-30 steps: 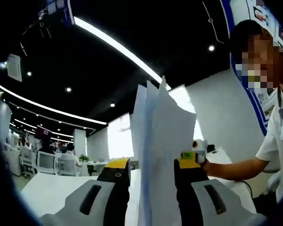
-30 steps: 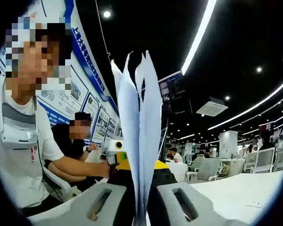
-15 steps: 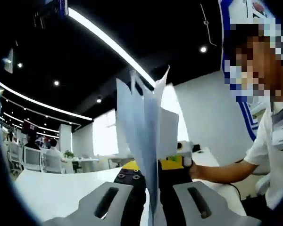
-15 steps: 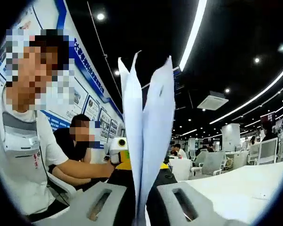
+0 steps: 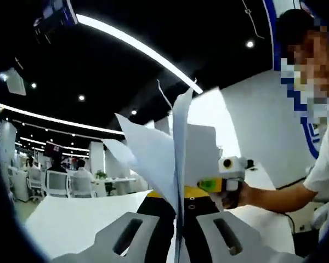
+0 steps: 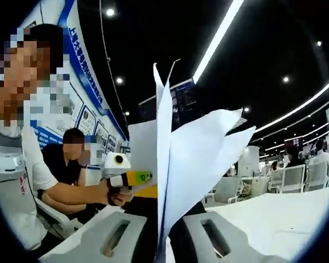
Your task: Organize the stack of printing papers by aligning and flattening the scattered papers on the table
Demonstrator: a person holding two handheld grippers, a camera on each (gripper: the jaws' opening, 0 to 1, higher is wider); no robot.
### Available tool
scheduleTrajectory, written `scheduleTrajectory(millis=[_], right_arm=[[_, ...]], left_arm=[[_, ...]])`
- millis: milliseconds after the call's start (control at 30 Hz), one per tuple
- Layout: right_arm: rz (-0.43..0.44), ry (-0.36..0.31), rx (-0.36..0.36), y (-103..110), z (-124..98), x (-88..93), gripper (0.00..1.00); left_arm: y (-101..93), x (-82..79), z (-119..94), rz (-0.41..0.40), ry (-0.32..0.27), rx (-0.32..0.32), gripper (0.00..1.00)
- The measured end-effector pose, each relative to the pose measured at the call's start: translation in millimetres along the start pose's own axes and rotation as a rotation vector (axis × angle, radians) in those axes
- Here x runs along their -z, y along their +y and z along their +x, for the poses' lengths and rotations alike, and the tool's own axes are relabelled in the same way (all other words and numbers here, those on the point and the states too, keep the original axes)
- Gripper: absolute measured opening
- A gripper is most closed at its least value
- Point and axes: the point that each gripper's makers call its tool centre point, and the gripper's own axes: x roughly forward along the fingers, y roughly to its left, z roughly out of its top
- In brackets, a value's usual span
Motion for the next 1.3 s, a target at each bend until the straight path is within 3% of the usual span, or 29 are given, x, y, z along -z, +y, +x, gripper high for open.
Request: scheduleTrajectory(millis=[33, 67, 100, 300, 433, 633, 733, 867, 900, 967, 1033, 1200, 1233, 1300], right_arm=[[0.024, -0.049, -0.025, 3.9, 1.3, -9.6, 0.0], [0.018, -0.048, -0.024, 6.1, 2.8, -12.9, 0.0], [-0.041, -0.048, -0.018, 10.8, 3.4, -13.5, 0.0], [0.026, -0.064, -0.027, 6.5, 0.4, -15.5, 0.0], [0.078, -0.073, -0.024, 4.7, -0.5, -17.0, 0.0], [0.248, -0.075, -0.01, 1.6, 4.1, -18.3, 0.0], [0.33, -0.075, 0.004, 2.0, 9.3, -20.4, 0.03], [0.466, -0.093, 0.025, -0.9, 13.4, -18.9, 0.1], [0.49, -0.104, 0.026, -2.9, 14.0, -18.4, 0.14], [0.534, -0.066, 0.053, -10.3, 12.8, -6.4, 0.18], [0.506, -0.04, 0.119, -27.7, 9.1, 4.8, 0.19], [0.418, 0.08, 0.284, -54.4, -2.5, 37.0, 0.22], [0.452, 0.099, 0.303, -56.3, -4.5, 42.0, 0.22], [0.445, 0.126, 0.357, -65.8, -9.0, 48.3, 0.24]], left_arm=[[0.5, -3.3, -1.5, 0.003, -0.035, -0.005, 0.06], [0.8, -5.4, -2.7, -0.026, -0.05, -0.004, 0.06], [1.0, -5.9, -2.9, -0.027, -0.042, -0.001, 0.06], [0.1, -11.0, 1.4, -0.003, -0.016, 0.011, 0.06], [-2.7, -12.5, 2.5, -0.095, 0.001, 0.012, 0.06], [-3.2, -18.4, -0.1, -0.239, -0.004, -0.002, 0.06], [0.8, -22.7, -3.5, -0.376, -0.032, -0.016, 0.06], [9.5, -16.5, -10.9, -0.535, -0.031, -0.04, 0.06], [13.7, -14.3, -13.6, -0.531, -0.034, -0.051, 0.06], [22.5, -9.2, -20.2, -0.552, -0.036, -0.078, 0.06], [30.6, -3.1, -26.6, -0.552, -0.03, -0.105, 0.06], [59.3, 26.4, -55.1, -0.431, 0.052, -0.224, 0.06], [62.2, 32.4, -60.6, -0.425, 0.074, -0.237, 0.06], [61.1, 47.8, -70.4, -0.303, 0.133, -0.279, 0.06]])
